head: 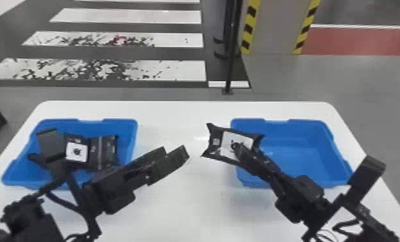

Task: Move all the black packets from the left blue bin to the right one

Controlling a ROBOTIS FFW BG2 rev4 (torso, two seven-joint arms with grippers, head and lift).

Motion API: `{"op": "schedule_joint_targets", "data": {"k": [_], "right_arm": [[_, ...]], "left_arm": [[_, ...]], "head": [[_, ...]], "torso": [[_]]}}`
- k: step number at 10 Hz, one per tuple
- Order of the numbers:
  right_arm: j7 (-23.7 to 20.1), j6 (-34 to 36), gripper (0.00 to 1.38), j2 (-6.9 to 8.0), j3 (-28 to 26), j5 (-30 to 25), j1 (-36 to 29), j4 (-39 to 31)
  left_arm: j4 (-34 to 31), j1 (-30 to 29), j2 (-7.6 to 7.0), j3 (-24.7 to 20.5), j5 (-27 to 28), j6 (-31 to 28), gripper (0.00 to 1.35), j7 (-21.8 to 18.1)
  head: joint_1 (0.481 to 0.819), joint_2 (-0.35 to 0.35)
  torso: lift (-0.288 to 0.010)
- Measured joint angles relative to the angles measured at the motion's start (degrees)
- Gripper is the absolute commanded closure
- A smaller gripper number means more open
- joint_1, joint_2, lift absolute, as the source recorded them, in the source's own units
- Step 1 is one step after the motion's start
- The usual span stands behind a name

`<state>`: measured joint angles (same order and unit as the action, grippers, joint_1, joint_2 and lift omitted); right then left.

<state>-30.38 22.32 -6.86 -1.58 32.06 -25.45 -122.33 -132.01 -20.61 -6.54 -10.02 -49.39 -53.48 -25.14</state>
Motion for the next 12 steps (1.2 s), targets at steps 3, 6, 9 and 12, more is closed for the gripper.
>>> {"op": "schedule_joint_targets", "data": {"k": [3,6,9,12], "right_arm": [[1.06,0.03,1.28,-1.97,-0.93,-4.04,7.22,9.72],[2.35,-0.47,1.28,-2.66,-3.23,-9.80,13.92,19.98],[4.58,-2.23,0.61,-2.36,-7.29,-13.27,16.95,25.16],[5.55,-3.81,0.13,-1.62,-7.80,-12.59,14.41,22.23]], "left_arm": [[-2.79,-5.96,0.93,-1.66,-0.54,3.80,0.15,0.00],[-6.71,-10.68,1.12,-1.44,0.32,9.42,0.15,0.02],[-8.60,-13.63,2.10,-2.41,0.87,11.89,0.15,0.04],[-8.68,-13.38,2.14,-4.04,3.16,11.79,0.15,0.09]], "head": [[0.695,-0.042],[0.695,-0.100],[0.695,-0.165],[0.695,-0.151]], "torso": [[-0.140],[-0.140],[-0.140],[-0.140]]}}
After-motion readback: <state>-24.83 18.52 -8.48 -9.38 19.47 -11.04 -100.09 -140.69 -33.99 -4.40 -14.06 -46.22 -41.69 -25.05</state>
